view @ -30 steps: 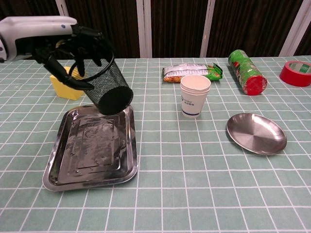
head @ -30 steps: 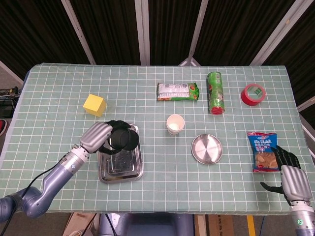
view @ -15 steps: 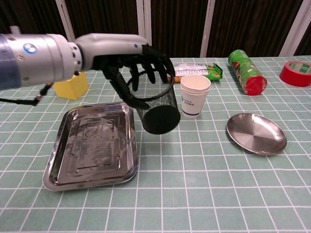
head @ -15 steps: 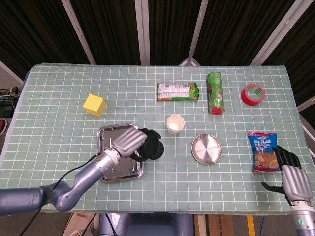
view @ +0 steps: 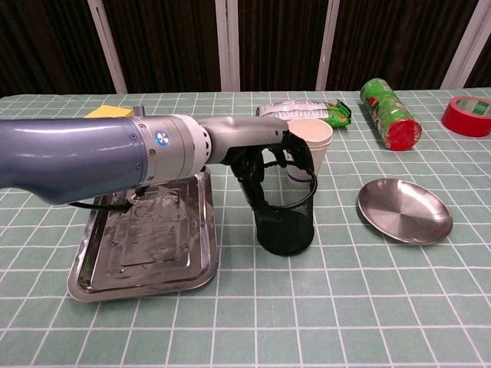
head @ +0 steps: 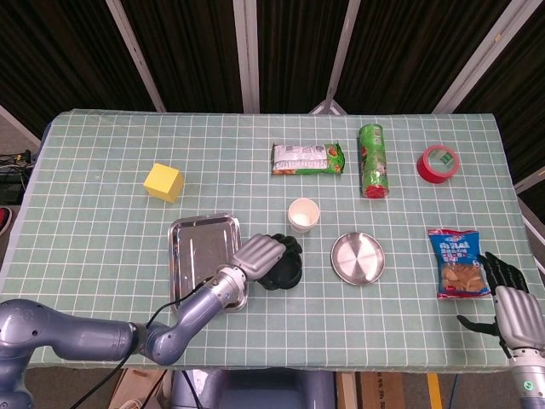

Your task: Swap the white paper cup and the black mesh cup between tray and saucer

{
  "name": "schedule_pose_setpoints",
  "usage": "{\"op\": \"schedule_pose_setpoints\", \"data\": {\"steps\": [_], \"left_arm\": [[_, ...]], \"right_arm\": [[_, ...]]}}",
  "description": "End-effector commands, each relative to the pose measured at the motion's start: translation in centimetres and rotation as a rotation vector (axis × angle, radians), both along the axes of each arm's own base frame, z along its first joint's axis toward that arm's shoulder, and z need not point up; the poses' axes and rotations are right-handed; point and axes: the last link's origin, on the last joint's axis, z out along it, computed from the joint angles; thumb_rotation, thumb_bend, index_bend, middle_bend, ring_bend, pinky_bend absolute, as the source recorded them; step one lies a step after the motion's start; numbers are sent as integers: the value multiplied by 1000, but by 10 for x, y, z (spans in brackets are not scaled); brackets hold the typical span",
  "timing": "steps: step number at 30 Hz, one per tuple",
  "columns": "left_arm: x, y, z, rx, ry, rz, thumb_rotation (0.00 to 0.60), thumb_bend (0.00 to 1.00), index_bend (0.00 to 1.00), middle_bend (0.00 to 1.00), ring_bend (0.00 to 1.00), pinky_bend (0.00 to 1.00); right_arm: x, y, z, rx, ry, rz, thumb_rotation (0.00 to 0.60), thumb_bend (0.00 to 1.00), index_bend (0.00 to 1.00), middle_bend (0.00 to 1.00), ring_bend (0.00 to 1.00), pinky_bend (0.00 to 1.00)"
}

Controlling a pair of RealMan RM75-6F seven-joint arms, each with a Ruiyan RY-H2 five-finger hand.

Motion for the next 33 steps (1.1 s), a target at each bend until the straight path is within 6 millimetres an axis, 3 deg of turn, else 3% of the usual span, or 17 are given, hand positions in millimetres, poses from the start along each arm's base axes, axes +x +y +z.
{"op": "schedule_pose_setpoints", "data": {"steps": [1,7,13,17,25,33], "left_arm": [[1,-2,-5,-28,64,8,600,46,187,0,0,98],[11,-8,5,-44,36,6,600,0,170,0,0,11],[10,-13,28,-8,-12,-15,600,0,174,8,0,66],[14,-10,44,87,-143,-8,600,0,178,13,0,91],[17,33,46,199,-160,-15,600,0,176,0,0,17],[34,74,25,181,-186,33,600,0,174,0,0,18]], "right_arm": [[-1,0,1,-2,-1,-6,600,10,0,0,10,0],[-3,0,2,-1,11,-15,600,10,0,0,9,0],[-4,-1,-1,9,19,-26,600,11,0,0,11,0],[-6,-1,1,-4,44,-32,600,11,0,0,11,0],[-14,-5,1,-15,60,-77,600,10,0,0,11,0],[-25,-10,-1,-14,80,-131,600,11,0,0,12,0]]}}
